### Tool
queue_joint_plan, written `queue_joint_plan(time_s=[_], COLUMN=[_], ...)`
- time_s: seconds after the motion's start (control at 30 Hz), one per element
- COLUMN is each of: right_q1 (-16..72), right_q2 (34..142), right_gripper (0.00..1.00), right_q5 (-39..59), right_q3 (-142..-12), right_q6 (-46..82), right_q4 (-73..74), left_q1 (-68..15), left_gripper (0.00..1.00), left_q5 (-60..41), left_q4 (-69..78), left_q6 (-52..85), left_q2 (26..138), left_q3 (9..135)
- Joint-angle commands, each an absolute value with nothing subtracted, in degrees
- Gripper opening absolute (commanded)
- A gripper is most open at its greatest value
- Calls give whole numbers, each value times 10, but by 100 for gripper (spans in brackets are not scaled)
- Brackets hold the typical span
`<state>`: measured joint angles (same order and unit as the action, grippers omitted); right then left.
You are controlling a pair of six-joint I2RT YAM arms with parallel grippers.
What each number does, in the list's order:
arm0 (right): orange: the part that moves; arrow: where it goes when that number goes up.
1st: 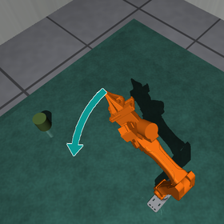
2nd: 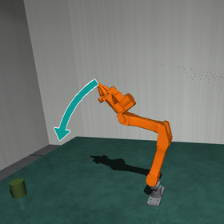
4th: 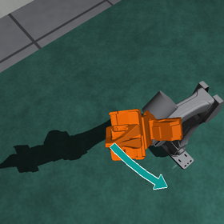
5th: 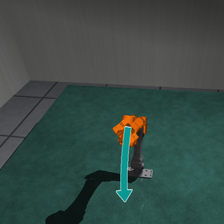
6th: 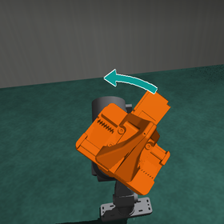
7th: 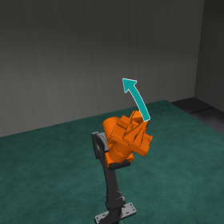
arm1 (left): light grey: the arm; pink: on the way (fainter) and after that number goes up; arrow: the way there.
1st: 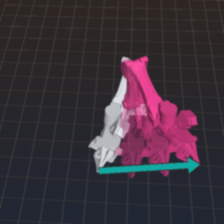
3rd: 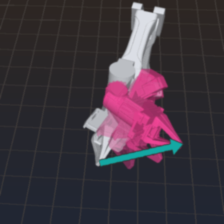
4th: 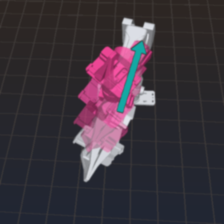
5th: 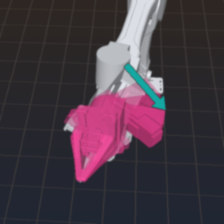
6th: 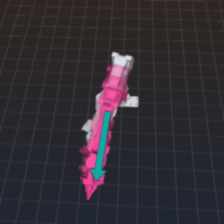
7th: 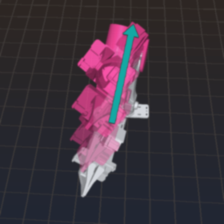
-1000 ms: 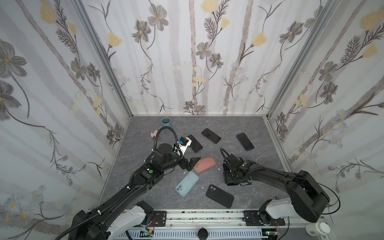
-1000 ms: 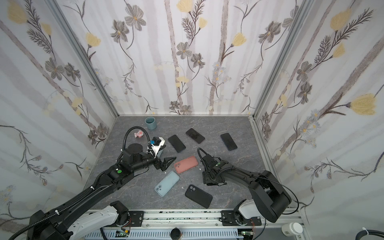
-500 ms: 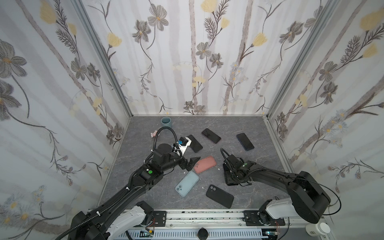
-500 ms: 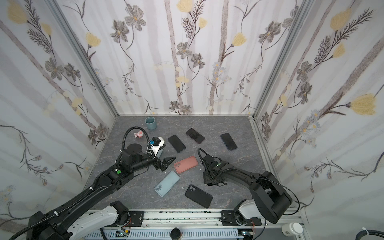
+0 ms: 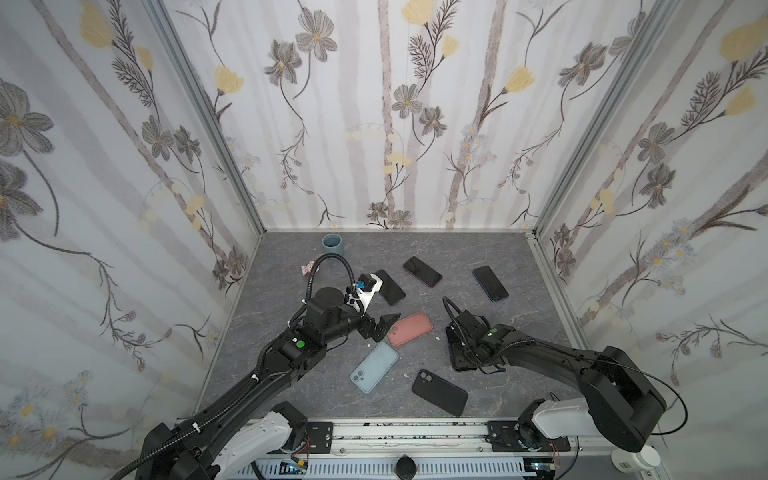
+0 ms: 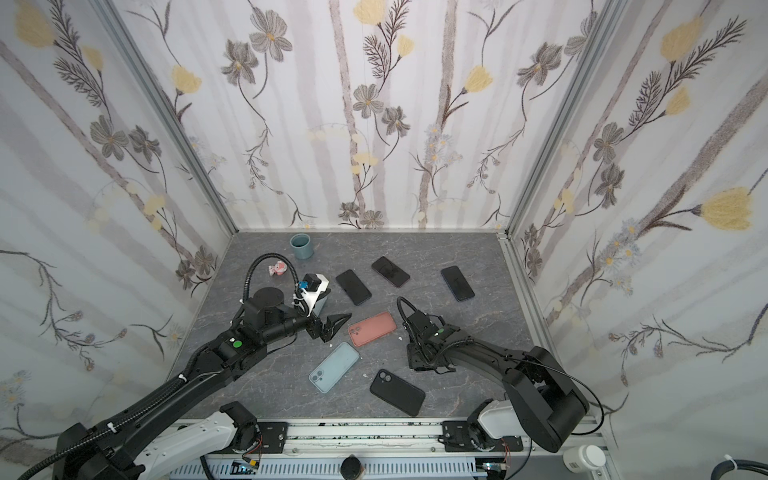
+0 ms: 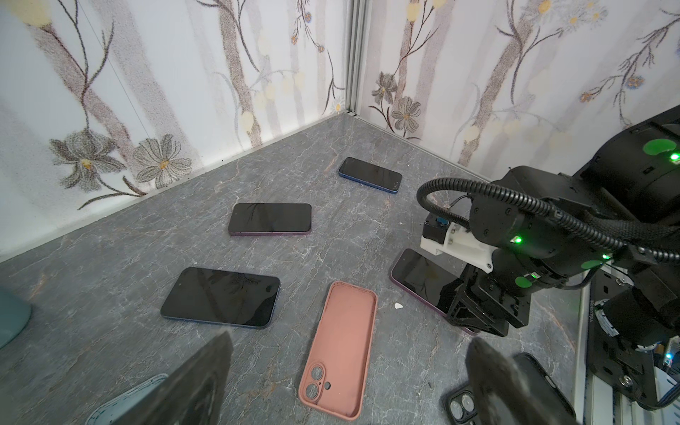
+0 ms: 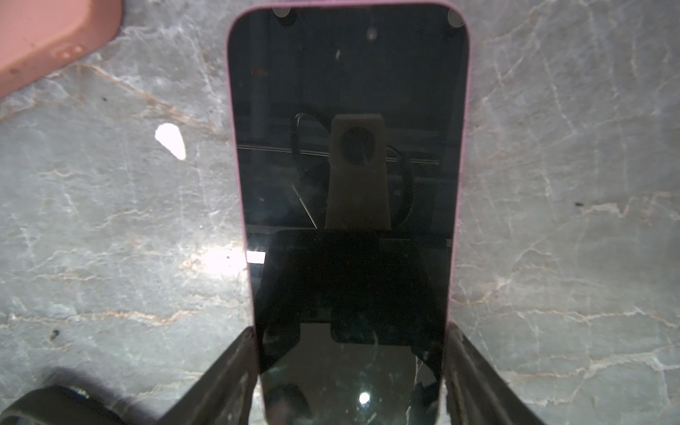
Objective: Put the phone into the phone case
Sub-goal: 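Lower the right gripper and grasp the pink-edged phone's near end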
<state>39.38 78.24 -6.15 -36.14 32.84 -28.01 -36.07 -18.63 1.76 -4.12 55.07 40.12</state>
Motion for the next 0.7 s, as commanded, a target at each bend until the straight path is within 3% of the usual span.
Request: queue_joint_plan(time_s=[0.0,0.67], right_q1=[396,396], right_q2=[774,715], right_gripper=[53,48], right_q5=[-66,-93], right_q3=[-359,-358], right_q6=[330,329], right_q4=[-275,-277], left_q1=[-361,-360], left_gripper=[100,100], left_q5=[-184,-179], left_q4=[25,23], left_q6=[-47,-43], left_q2=[551,553], left_q3=[402,405])
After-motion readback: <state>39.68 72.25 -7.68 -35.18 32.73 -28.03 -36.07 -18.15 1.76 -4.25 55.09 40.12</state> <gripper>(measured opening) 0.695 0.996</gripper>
